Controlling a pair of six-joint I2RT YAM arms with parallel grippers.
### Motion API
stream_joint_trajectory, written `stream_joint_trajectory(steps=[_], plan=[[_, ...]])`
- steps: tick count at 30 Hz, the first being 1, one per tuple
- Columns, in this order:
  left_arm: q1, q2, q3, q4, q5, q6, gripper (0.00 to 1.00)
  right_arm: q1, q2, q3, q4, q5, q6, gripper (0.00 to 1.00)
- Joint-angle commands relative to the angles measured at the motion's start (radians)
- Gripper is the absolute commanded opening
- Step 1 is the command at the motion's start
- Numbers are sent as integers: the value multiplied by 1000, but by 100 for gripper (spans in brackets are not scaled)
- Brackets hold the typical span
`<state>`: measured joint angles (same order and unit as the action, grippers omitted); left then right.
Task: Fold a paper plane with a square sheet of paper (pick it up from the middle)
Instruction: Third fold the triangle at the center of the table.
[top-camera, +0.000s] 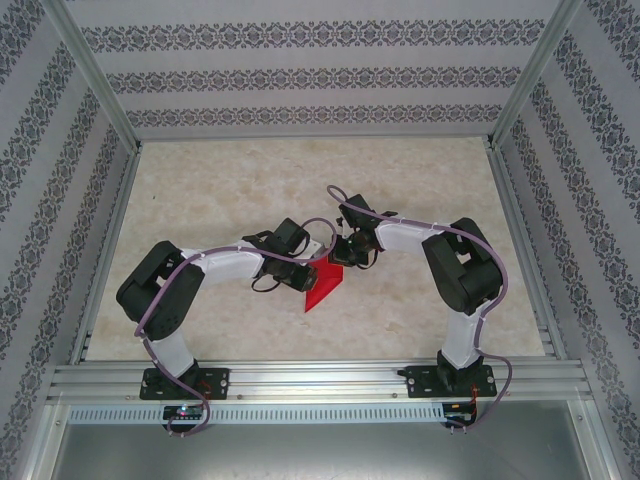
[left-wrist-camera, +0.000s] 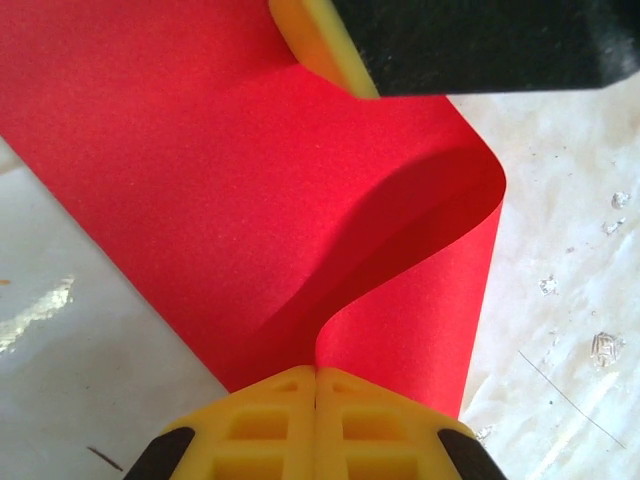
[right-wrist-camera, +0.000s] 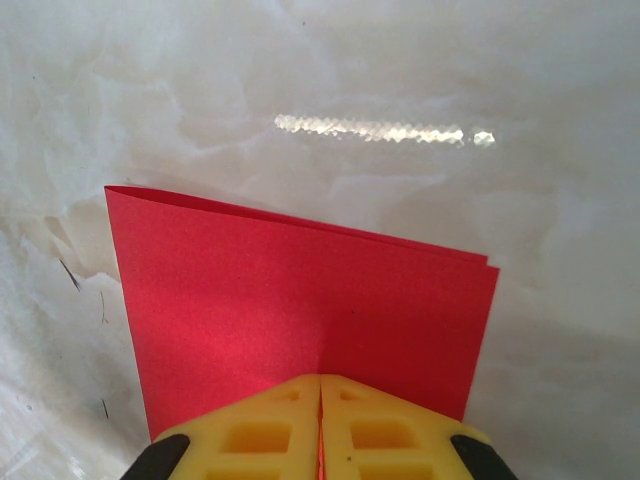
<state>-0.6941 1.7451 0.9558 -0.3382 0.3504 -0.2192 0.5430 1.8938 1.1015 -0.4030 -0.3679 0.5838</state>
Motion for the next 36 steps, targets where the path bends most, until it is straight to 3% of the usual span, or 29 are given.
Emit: stream_joint_trajectory(steps=[1,13,36], plan=[[13,-16,-11,-17,-19,-12,2,-1,22,-21,22,7,16,9],[13,-27,-54,18,4,-49,4,-2,20,-29,31,7,24,10],[13,-22,-25,66,24,0,9,-2,26,-54,52,7,40,10]])
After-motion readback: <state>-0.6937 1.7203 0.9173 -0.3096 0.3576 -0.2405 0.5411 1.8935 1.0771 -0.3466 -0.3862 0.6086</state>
